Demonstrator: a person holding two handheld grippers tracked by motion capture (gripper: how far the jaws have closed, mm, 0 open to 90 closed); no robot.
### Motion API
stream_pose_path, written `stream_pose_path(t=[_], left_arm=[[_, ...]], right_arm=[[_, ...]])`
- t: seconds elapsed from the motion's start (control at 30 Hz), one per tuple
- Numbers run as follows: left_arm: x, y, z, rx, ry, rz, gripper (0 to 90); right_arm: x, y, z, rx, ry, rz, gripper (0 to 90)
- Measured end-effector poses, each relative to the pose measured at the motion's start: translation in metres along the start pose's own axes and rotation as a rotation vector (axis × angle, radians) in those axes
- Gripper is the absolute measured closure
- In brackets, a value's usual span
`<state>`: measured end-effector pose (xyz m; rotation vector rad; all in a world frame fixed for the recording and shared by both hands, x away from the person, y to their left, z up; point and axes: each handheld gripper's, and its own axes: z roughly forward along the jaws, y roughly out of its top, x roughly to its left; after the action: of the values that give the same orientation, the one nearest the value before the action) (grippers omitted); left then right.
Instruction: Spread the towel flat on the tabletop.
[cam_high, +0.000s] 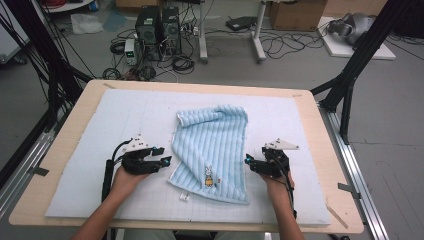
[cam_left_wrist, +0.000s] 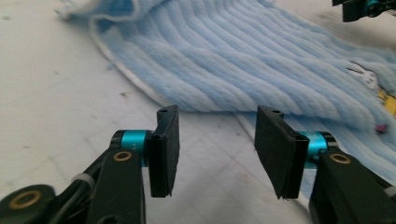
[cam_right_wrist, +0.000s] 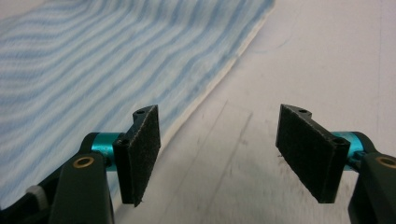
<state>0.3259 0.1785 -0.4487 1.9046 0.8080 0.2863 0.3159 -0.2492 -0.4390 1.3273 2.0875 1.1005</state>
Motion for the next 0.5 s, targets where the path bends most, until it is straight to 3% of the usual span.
stream_pose_path(t=[0.3, 0.43, 0.5], left_arm=[[-0.021, -0.002, 0.004, 0.045, -0.006, 0.023, 51.7], [-0.027, 0.0, 0.012, 0.114, 0.025, 0.055, 51.2], [-0.031, 0.0, 0.015, 0.148, 0.041, 0.092, 53.0]], right_arm=[[0.014, -0.016, -0.013, 0.003, 0.035, -0.034, 29.0], [0.019, -0.02, -0.018, 0.0, 0.039, -0.043, 29.0], [0.02, -0.02, -0.02, -0.004, 0.04, -0.035, 29.0]])
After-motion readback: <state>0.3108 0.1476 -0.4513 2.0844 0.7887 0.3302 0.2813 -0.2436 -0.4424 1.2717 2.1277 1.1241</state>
